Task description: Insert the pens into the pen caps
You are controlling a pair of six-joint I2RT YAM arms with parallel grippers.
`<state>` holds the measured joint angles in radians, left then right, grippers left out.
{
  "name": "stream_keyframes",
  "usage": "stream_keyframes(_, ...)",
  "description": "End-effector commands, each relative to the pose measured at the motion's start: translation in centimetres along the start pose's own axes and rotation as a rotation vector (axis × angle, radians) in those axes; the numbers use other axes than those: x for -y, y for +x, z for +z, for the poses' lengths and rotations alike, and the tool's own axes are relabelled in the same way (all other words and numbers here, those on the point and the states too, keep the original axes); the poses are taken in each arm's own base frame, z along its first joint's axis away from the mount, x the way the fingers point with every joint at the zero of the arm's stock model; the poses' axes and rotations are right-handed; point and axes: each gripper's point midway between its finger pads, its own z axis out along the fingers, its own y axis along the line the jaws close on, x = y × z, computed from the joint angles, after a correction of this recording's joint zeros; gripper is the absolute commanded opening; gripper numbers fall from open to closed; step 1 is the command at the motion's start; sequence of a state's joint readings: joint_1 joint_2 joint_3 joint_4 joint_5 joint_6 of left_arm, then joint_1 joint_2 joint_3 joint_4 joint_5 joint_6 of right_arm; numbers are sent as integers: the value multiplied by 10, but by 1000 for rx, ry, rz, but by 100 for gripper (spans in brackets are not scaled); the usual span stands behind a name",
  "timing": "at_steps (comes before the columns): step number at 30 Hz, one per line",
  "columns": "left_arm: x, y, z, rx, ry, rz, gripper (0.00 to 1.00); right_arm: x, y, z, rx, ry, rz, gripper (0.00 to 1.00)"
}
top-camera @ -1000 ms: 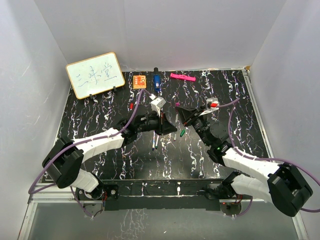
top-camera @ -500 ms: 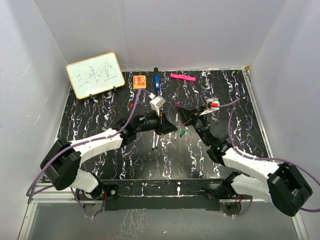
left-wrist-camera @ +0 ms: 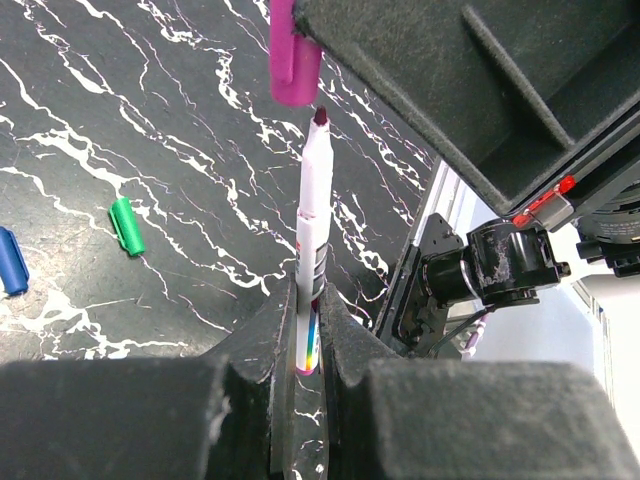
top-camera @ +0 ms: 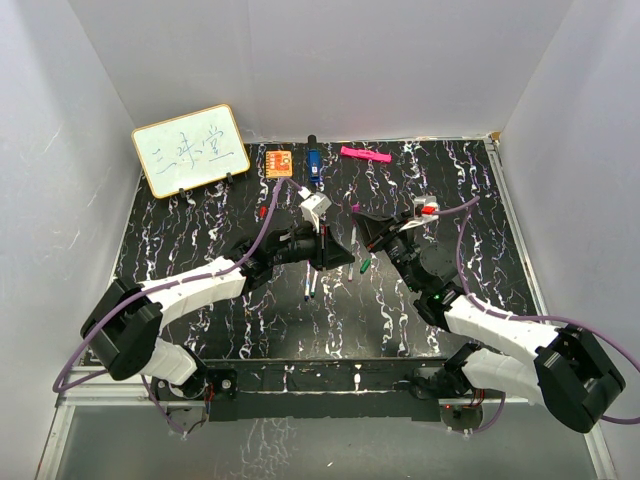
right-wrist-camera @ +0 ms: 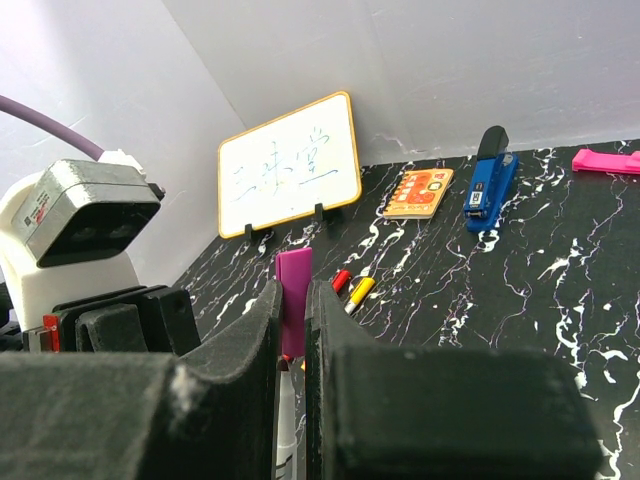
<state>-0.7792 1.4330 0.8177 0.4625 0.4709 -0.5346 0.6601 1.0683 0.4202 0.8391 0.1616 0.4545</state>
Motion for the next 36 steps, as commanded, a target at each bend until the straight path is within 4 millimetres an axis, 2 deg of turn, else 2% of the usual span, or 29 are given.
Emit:
stream_keyframes(1, 6, -10, 0, 22, 11, 33, 0, -12, -25, 4, 73, -31, 23, 0)
stream_keyframes(12, 1, -8, 0, 14, -16, 40, 0, -14, -27, 3, 72, -34, 28, 0)
stream_keyframes(21, 3, -14, 0, 26, -13, 51, 0, -16, -15, 2, 32, -50, 50, 0)
stream_keyframes(36, 2, -21, -5, 51, -47, 68, 0, -15, -9, -1, 8, -51, 51, 0)
